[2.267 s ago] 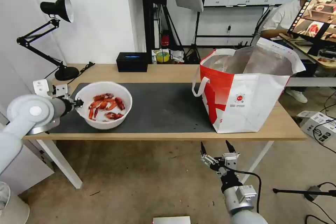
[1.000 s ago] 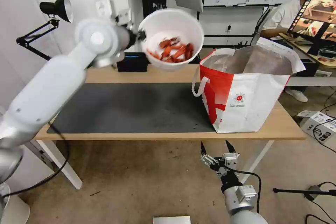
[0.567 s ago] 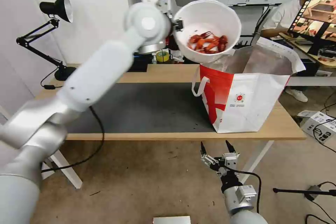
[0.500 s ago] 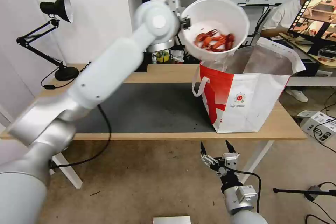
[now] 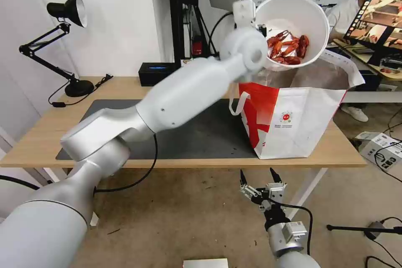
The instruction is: Pick up the trash from the table and place it into the takeout bag.
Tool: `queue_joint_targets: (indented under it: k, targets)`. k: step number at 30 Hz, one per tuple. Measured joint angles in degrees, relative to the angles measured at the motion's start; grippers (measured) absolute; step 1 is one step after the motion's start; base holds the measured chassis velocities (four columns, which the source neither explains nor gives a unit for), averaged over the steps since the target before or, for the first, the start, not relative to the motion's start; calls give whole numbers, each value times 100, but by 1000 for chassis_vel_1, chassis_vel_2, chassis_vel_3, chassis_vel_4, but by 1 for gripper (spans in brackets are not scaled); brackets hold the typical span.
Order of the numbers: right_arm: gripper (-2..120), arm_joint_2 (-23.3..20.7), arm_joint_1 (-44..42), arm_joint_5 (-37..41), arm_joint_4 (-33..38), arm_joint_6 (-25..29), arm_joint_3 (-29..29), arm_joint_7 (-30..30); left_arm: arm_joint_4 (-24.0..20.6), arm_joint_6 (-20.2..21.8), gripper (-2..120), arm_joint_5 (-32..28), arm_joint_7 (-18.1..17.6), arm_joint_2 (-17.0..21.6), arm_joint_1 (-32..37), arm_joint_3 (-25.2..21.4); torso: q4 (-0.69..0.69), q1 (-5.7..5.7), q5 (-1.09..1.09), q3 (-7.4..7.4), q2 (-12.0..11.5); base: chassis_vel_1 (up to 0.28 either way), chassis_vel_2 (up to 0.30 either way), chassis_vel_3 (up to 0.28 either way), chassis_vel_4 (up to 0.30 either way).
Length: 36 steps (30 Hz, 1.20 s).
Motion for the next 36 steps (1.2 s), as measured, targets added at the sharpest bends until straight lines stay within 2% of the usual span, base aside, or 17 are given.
queue_joint_targets:
  k: [4,10,12,16,22,24,26,28,30,33,36]
  targets:
    - [100,0,0,0,0,0,0,0,-316,-1,0,410,277,284,72,316,7,0,-2,0,0,0,0,0,0]
    - [100,0,0,0,0,0,0,0,-495,49,0,415,420,326,120,392,0,0,-1,0,1,0,0,0,0]
    - [100,0,0,0,0,0,0,0,-603,179,0,237,546,349,123,397,0,0,0,0,0,0,0,0,0]
    - [100,0,0,0,0,0,0,0,-643,352,0,-113,577,335,127,368,2,-1,-1,0,1,0,0,0,0]
    - [100,0,0,0,0,0,0,0,-640,564,0,-261,577,334,133,355,1,0,-1,0,0,0,0,0,0]
    - [100,0,0,0,0,0,0,0,-655,637,3,-341,577,342,136,339,1,0,-1,0,0,0,0,0,0]
    - [100,0,0,0,0,0,0,0,-711,703,15,-537,575,357,159,314,1,0,-1,0,1,0,0,0,0]
    - [100,0,0,0,0,0,0,0,-744,713,19,-616,576,366,175,306,1,0,-1,0,0,0,0,0,0]
    - [100,0,0,0,0,0,0,0,-830,787,30,-823,577,381,216,250,1,0,-1,0,0,0,0,0,0]
    - [100,0,0,0,0,0,0,0,-865,826,36,-890,578,391,242,227,1,-1,-1,0,1,0,0,0,0]
    - [100,0,0,0,0,0,0,0,-932,851,51,-913,575,443,287,190,1,0,-1,0,0,0,0,0,0]
